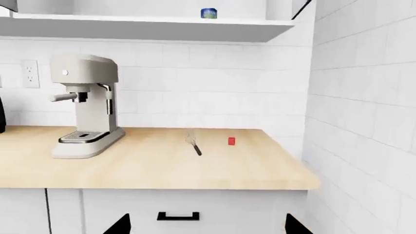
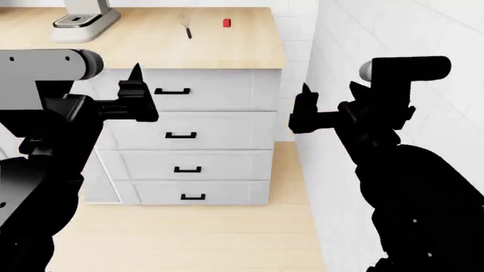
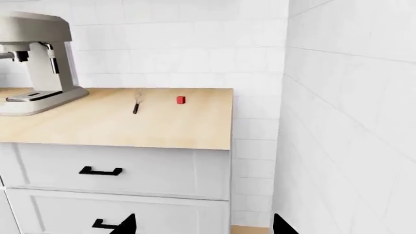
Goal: Pick the whisk from the counter and place it in the cabinet.
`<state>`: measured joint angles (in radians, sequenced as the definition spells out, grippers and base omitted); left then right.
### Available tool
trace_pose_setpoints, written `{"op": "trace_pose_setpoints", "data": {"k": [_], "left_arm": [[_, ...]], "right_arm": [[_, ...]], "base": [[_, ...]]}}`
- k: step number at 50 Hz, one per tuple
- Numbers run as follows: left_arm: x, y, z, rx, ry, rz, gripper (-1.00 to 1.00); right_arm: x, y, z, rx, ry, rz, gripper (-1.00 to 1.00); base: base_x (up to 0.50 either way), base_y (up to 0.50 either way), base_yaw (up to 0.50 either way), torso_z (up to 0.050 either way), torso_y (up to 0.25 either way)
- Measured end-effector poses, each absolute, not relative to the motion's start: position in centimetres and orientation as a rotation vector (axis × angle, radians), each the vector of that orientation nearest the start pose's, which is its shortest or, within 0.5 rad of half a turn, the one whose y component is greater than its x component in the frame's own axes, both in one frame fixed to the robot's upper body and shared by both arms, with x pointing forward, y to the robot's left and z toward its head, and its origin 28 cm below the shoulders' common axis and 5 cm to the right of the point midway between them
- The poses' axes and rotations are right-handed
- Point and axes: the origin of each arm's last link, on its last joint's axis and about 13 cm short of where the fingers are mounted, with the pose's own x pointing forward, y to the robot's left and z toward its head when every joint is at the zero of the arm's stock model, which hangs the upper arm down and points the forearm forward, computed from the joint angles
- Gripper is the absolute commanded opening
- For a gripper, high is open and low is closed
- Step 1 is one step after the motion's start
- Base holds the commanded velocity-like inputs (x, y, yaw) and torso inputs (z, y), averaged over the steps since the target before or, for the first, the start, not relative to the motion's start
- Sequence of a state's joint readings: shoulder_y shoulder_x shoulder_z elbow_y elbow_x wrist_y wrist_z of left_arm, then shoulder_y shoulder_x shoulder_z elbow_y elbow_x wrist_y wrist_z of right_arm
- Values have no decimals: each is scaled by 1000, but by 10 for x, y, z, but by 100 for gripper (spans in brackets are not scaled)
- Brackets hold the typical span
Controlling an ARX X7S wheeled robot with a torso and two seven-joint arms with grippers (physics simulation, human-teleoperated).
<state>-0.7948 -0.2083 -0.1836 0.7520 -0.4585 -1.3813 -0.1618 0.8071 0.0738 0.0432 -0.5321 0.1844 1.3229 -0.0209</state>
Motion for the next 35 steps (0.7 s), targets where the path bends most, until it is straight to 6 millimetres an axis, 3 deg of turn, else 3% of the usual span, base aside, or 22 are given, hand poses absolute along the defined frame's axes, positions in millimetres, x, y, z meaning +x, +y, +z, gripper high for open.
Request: {"op": "trace_pose_setpoints", "data": {"k": [18,35], "left_arm": [[249,255,307,-15,-275,13,100],[246,257,327,-11,-331,17,100]], "right_arm": [[299,-107,286,85,-58,123,100],[301,-107,306,127,-94,125,100]], "base": [[0,0,0,0,0],[0,0,0,0,0]]}}
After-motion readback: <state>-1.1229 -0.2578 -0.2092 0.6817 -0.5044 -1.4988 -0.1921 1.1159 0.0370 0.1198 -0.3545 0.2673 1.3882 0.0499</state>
